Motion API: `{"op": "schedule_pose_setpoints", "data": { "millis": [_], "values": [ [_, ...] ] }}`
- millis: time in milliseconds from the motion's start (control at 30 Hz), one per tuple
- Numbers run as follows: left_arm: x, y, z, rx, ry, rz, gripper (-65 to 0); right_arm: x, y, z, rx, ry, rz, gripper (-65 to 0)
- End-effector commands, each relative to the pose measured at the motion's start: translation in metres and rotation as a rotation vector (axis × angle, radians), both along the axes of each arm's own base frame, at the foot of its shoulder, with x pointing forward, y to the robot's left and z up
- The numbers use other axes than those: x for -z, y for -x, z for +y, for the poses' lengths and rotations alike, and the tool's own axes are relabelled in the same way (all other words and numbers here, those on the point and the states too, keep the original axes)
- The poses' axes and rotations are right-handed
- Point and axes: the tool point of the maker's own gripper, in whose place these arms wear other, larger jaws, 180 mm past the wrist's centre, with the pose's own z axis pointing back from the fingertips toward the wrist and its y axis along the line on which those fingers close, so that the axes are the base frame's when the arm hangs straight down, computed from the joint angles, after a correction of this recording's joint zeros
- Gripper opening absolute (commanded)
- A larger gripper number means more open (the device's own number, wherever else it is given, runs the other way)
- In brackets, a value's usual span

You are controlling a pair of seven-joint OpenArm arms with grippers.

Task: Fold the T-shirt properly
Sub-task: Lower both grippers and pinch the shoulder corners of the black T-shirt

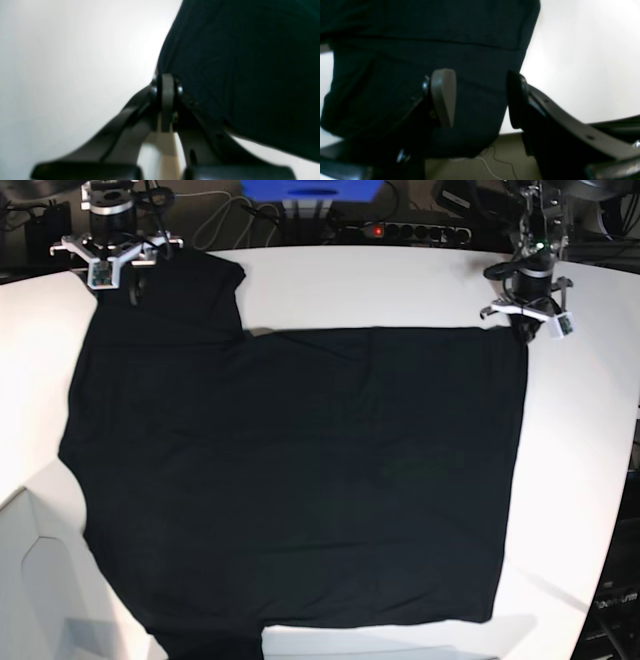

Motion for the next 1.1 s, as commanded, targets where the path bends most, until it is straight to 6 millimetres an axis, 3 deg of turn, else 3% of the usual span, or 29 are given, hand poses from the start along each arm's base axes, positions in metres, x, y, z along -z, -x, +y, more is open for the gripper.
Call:
{"op": "schedule_pose_setpoints", "data": {
  "millis": [0,300,533,733,1067],
  "values": [
    [-0.008,-0.001,0.004,0.006,-0.021,-0.023,-65.0,-0.006,-0.004,-0.004,0.002,0.013,-0.023,-31.9],
    [-0.008,0.0,0.004,0.007,-0.023,-0.023,-65.0,0.011,-0.02,-0.034,0.097,0.037,0.049,-28.1],
    [-0.008,0.0,0.005,0.009,-0.026,-0.022,-65.0,0.04,-0.01,-0.04,0.123,0.023,0.127,-28.1],
    [-0.008,0.0,0.005,0.011,-0.03,-0.02,-65.0,0.055,-0.005,-0.041,0.137,0.011,0.161,-28.1],
    [-0.006,0.004,0.005,0.011,-0.03,-0.01,-65.0,0.077,0.006,-0.017,0.044,-0.064,0.233,-28.5]
  ]
}}
